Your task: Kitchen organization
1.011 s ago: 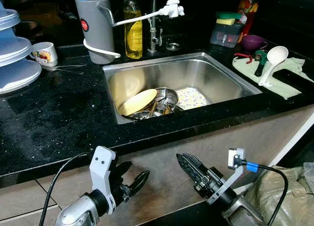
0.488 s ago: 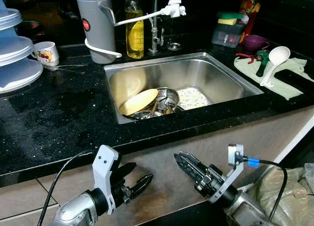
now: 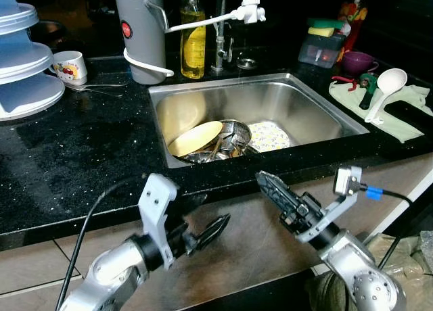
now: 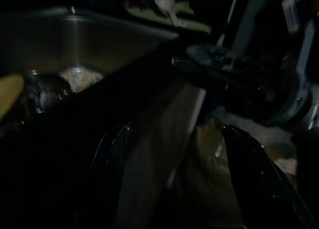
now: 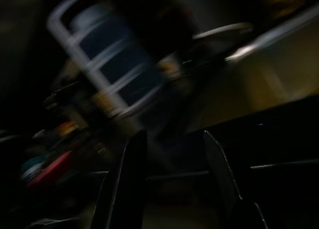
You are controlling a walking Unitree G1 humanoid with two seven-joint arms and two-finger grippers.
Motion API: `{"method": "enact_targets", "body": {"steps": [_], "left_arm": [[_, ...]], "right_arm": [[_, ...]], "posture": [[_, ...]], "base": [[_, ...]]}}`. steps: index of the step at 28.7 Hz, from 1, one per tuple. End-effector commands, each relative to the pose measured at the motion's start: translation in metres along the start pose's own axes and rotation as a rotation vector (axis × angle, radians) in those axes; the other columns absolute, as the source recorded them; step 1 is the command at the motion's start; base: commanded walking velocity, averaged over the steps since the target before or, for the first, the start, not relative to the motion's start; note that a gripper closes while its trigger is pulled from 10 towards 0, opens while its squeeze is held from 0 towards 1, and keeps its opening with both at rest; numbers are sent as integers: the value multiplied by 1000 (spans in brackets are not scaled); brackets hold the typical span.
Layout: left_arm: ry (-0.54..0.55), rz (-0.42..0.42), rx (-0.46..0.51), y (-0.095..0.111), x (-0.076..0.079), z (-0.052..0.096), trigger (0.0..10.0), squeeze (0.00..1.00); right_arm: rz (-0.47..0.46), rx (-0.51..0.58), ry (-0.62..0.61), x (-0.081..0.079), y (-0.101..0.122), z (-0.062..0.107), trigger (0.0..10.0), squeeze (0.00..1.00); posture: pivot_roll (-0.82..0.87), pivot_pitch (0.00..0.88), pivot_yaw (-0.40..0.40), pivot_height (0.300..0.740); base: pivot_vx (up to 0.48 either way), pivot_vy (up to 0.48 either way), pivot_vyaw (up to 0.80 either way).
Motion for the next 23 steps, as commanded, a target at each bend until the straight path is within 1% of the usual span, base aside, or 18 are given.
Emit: {"method": "enact_targets", "body": {"steps": [1,3,4,5,7,8,10,13,14,17,18,20,23], "left_arm": [[4,-30,15,7,2,-2,10000,0],[20,-58,50,18,0,-6,10000,0],[20,-58,50,18,0,-6,10000,0],[41,-71,68,23,-3,-7,10000,0],[115,-104,114,34,-13,-8,10000,0],[219,-137,157,44,-27,-6,10000,0],[273,-153,170,46,-34,-4,10000,0],[400,-183,181,47,-50,4,10000,0],[400,-183,181,47,-50,4,10000,0],[504,-199,202,50,-61,11,10000,0],[504,-199,202,50,-61,11,10000,0],[553,-213,207,51,-66,15,10000,0],[584,-233,212,54,-70,18,10000,0]], "right_arm": [[11,24,-84,13,3,2,10000,0],[4,55,-102,16,8,0,10000,0],[4,55,-102,16,8,0,10000,0],[0,67,-103,16,11,-2,10000,0],[4,82,-105,15,15,-5,10000,0],[21,91,-110,15,17,-8,10000,0],[17,102,-110,15,18,-9,10000,0],[25,101,-90,14,17,-11,10000,0],[25,101,-90,14,17,-11,10000,0],[12,102,-51,9,16,-14,10000,0],[12,102,-51,9,16,-14,10000,0],[12,97,-22,5,15,-17,10000,0],[10,94,4,1,14,-19,10000,0]], "posture": [[-45,0,-48,740],[-44,0,-44,740],[-44,0,-44,740],[-44,0,-44,740],[-43,0,-41,740],[-41,0,-41,740],[-38,0,-40,740],[-34,0,-43,740],[-34,0,-43,740],[-30,0,-45,740],[-30,0,-45,740],[-27,0,-50,740],[-25,0,-50,740]], "base": [[0,0,0],[0,0,0],[0,0,0],[0,0,0],[0,0,0],[0,0,0],[0,0,0],[0,0,783],[0,0,781],[0,0,779],[0,0,775],[0,0,775],[0,0,775]]}}
Point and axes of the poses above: a point about 5 cm out from each wrist's last joint towards the gripper, its own z axis pointing back from the gripper into the wrist, its own y axis along the axis of the wrist's last joint, x = y × z, the point moved 2 cm from there along -z, pointing out of the wrist towards the gripper, and after that the axes turned 13 degrees about z, right-handed, at the moved point
